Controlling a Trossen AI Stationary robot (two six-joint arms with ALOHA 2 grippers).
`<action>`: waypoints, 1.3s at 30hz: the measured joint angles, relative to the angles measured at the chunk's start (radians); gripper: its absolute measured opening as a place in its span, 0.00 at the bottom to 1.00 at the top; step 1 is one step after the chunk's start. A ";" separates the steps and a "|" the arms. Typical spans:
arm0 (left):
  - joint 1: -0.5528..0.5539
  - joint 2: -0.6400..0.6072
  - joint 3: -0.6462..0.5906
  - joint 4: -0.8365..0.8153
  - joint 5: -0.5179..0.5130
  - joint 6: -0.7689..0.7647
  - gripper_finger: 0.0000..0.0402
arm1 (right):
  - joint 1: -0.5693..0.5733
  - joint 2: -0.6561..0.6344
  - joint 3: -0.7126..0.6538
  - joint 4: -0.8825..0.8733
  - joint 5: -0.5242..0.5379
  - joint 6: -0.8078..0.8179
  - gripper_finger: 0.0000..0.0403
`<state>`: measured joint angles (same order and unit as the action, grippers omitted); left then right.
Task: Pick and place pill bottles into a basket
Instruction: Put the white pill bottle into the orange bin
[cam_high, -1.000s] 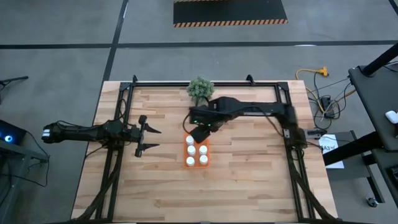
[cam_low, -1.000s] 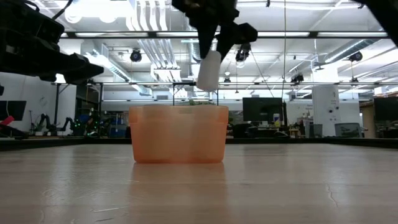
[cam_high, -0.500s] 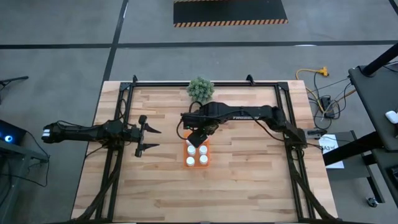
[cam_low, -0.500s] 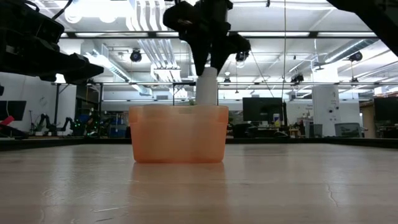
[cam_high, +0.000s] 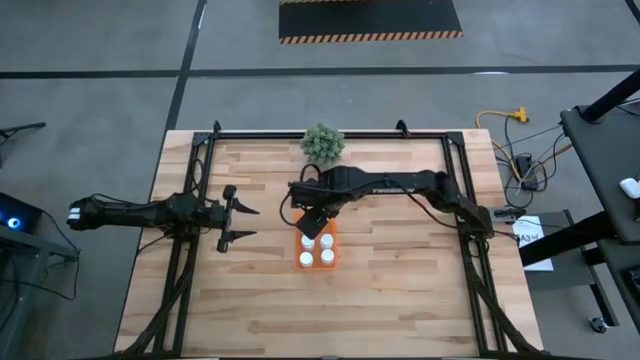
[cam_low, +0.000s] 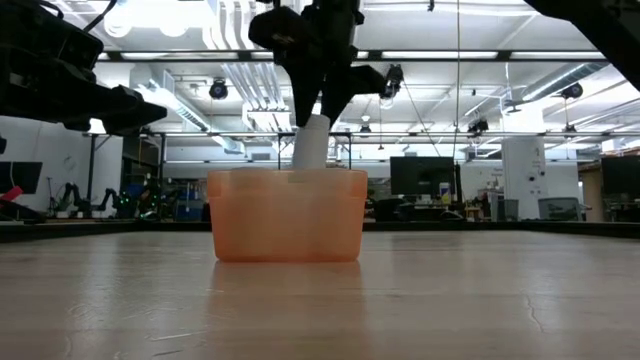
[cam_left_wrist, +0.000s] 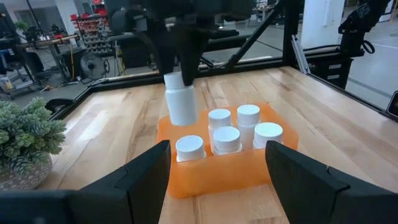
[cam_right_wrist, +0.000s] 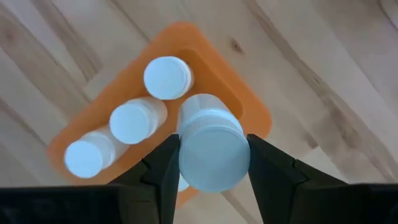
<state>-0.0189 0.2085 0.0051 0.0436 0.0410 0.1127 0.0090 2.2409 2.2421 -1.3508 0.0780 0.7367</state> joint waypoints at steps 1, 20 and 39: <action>0.000 0.000 0.000 0.000 0.000 0.000 0.61 | 0.000 0.001 -0.008 0.004 0.000 -0.005 0.36; 0.000 0.000 0.000 0.000 0.000 0.000 0.61 | 0.002 0.002 -0.209 0.191 -0.035 -0.042 0.36; 0.000 0.000 0.000 0.000 0.000 0.000 0.61 | 0.002 0.002 -0.272 0.219 0.027 -0.041 0.40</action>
<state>-0.0189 0.2081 0.0051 0.0437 0.0414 0.1127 0.0105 2.2425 1.9697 -1.1320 0.1051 0.6959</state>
